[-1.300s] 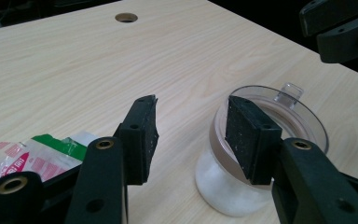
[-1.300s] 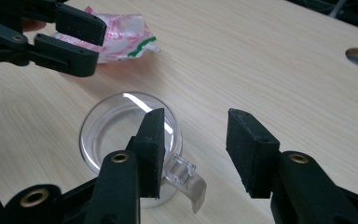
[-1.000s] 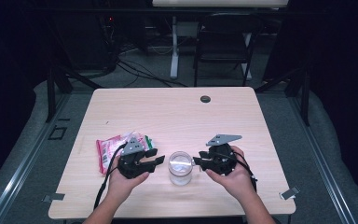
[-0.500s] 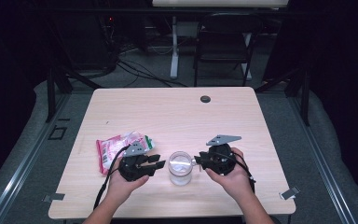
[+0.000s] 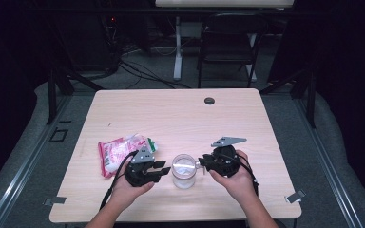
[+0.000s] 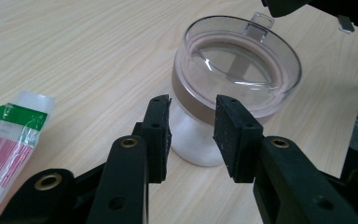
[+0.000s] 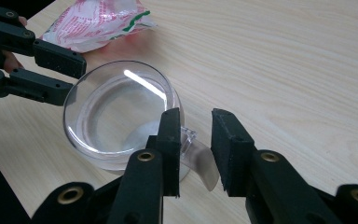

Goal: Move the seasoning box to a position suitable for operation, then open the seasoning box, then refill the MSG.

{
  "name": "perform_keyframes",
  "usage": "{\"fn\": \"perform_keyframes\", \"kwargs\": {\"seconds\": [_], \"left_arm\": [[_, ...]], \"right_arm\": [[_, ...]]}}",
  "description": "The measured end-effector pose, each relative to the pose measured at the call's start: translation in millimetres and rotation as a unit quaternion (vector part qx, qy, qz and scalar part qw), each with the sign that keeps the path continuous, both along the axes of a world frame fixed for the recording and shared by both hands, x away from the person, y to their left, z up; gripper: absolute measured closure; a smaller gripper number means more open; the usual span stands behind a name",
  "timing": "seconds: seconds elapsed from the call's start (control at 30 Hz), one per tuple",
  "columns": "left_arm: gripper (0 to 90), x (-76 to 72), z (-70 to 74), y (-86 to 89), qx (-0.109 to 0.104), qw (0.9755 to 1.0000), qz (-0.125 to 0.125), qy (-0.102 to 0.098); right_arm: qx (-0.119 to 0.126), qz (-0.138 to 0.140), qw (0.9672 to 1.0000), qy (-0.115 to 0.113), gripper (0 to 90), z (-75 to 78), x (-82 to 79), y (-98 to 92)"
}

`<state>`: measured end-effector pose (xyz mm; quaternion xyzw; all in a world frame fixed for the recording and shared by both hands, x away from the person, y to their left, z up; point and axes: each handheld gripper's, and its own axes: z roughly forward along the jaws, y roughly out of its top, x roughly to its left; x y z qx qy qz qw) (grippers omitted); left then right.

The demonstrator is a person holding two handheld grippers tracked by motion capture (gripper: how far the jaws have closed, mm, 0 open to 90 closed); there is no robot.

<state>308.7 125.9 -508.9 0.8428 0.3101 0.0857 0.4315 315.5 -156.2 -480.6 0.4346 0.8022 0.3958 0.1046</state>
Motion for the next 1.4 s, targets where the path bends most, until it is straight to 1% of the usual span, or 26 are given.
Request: {"fn": "perform_keyframes", "kwargs": {"seconds": [0.07,0.1,0.17,0.2,0.3,0.33,0.43,0.5,0.53,0.57,0.6,0.67,0.7,0.8,0.87,0.9,0.93,0.97,1.03,1.07,1.1,1.13,1.2,1.23,1.3,1.4], "left_arm": [[64.7,1.5,-2.2,0.3,-0.008,0.9999,0.003,0.009],[64.0,2.1,-3.4,1.1,-0.009,0.9999,0.002,0.011],[61.5,2.1,-6.5,2.6,-0.021,0.9995,0.003,0.023],[59.6,2.4,-7.0,3.3,-0.021,0.9995,0.004,0.024],[56.6,3.3,-7.2,5.7,-0.031,0.9989,0.012,0.032],[56.6,3.5,-7.0,6.2,-0.032,0.9988,0.016,0.033],[54.7,3.2,-6.4,7.4,-0.037,0.9987,0.011,0.035],[54.7,2.3,-5.8,7.3,-0.031,0.9989,0.012,0.033],[56.4,2.3,-5.1,7.7,-0.027,0.999,0.009,0.033],[58.9,0.9,-3.3,7.7,-0.022,0.9993,0.013,0.028],[66.4,0.9,-3.3,7.7,-0.022,0.9993,0.013,0.028],[68.1,-0.3,-1.6,7.8,-0.024,0.9993,0.012,0.027],[72.9,-1.6,0.5,7.9,-0.021,0.9992,0.008,0.032],[75.9,-2.2,1.9,7.5,-0.017,0.9993,0.004,0.034],[75.9,-3.3,1.9,5.6,-0.016,0.9994,0.001,0.029],[75.7,-5.8,1.3,3.0,-0.007,0.9999,0.008,0.014],[76.0,-5.8,1.3,3.0,-0.007,0.9999,0.008,0.014],[76.0,-6.7,1.5,2.7,0.001,1.0,-0.001,0.006],[79.1,-8.4,1.1,1.4,0.005,1.0,0.004,-0.006],[80.7,-8.8,1.7,1.5,0.009,0.9999,0.004,-0.009],[82.5,-9.1,1.9,1.5,0.011,0.9998,0.005,-0.013],[84.0,-9.2,1.9,1.5,0.012,0.9998,0.006,-0.016],[87.0,-9.1,1.7,1.5,0.013,0.9998,0.008,-0.016],[88.2,-9.1,1.2,1.0,0.011,0.9998,0.007,-0.012],[89.9,-8.6,0.4,0.1,0.015,0.9998,0.001,-0.01],[90.0,-8.8,-0.3,-0.5,0.015,0.9999,-0.004,-0.006]], "right_arm": [[-0.005,0.002,1.0,0.008,72.4,-0.2,1.6,-0.3],[-0.001,0.001,1.0,0.005,72.1,-1.2,2.8,0.2],[-0.002,0.003,1.0,0.006,71.2,-0.6,5.1,-0.2],[0.003,0.001,1.0,0.004,70.7,-0.8,6.4,0.3],[0.003,0.002,1.0,0.0,69.4,-1.1,7.5,1.0],[0.003,0.003,1.0,0.0,69.1,-1.4,7.3,1.1],[0.003,0.005,1.0,-0.001,68.0,-0.9,6.0,1.2],[0.006,0.006,1.0,-0.002,67.6,-0.2,5.4,1.9],[0.006,0.006,1.0,-0.005,67.6,0.3,5.4,2.0],[0.006,0.006,0.9999,-0.006,67.5,0.8,5.0,2.3],[0.006,0.006,0.9999,-0.006,67.5,0.8,5.0,2.3],[0.004,0.008,0.9999,-0.009,67.5,1.2,4.1,3.1],[0.002,0.008,0.9999,-0.01,67.6,1.8,3.2,2.8],[0.006,0.006,0.9999,-0.011,67.6,2.5,2.3,2.6],[0.008,0.006,0.9999,-0.011,67.6,2.9,1.7,2.2],[0.006,0.007,0.9999,-0.01,67.6,2.9,1.7,2.2],[0.006,0.007,0.9999,-0.01,67.6,2.9,1.7,2.2],[0.006,0.008,0.9999,-0.01,67.7,2.8,1.7,2.4],[0.002,0.008,0.9999,-0.008,68.1,2.7,1.5,3.0],[0.003,0.006,0.9999,-0.009,68.3,2.4,1.3,3.6],[-0.002,0.006,1.0,-0.007,68.6,2.8,0.9,3.7],[0.001,0.005,0.9999,-0.011,69.1,1.9,1.0,4.4],[-0.002,0.006,0.9999,-0.01,70.1,1.3,1.1,5.2],[-0.003,0.007,0.9999,-0.006,71.6,1.1,1.1,5.6],[-0.007,0.008,0.9999,-0.002,75.0,-1.2,1.2,6.7],[-0.002,0.01,0.9999,0.002,75.8,-2.7,1.8,6.9]]}}
